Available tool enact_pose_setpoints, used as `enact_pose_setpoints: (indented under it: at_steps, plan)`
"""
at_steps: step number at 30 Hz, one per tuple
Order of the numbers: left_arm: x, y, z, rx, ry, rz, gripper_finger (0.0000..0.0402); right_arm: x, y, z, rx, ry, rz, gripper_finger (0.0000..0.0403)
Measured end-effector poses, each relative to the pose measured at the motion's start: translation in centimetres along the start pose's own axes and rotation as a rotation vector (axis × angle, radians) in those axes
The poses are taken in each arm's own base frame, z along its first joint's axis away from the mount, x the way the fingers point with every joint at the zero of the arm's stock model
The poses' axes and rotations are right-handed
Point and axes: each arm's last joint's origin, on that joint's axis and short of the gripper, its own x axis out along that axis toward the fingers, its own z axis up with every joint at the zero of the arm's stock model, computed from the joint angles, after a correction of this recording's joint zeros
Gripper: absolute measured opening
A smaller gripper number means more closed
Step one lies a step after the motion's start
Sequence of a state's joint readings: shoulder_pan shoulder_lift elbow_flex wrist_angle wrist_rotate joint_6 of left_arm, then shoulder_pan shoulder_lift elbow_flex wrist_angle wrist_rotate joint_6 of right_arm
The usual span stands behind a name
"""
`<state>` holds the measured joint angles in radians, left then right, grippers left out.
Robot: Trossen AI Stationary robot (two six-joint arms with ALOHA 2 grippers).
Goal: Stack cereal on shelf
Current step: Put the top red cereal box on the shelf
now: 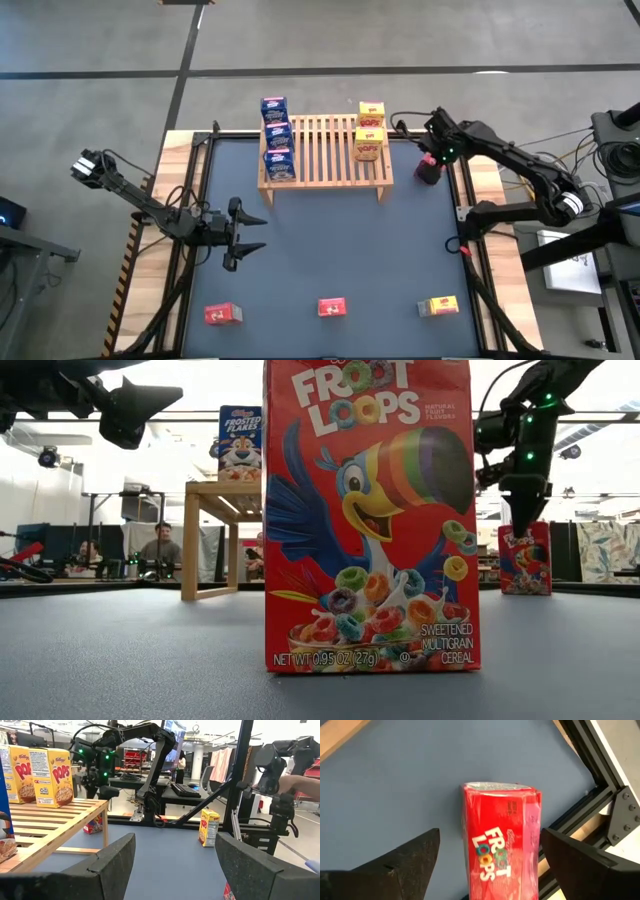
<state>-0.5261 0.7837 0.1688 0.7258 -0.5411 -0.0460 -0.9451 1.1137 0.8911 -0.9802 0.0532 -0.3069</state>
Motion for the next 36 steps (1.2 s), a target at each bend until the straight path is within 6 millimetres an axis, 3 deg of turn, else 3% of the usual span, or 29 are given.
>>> enact_pose_setpoints:
  at_steps: [12,25,32,36]
  plan:
    - [0.0,0.0,0.0,0.002,0.0,-0.001,0.0259,1.0,0.2,-0.4,-0.009,0.003,0.0,0.0316]
    - [0.0,0.0,0.0,0.003,0.0,-0.001,0.0259,1.0,0.2,-0.3,-0.004,-0.001,-0.001,0.0189]
    - [0.0,0.0,0.0,0.003,0.0,0.0,0.0259,1.0,0.2,-0.3,-0.004,0.001,0.0,0.016]
    - [0.0,0.0,0.0,0.003,0.0,0.0,0.0259,-0.2,0.0,0.0,0.008,0.01,0.003,0.0152]
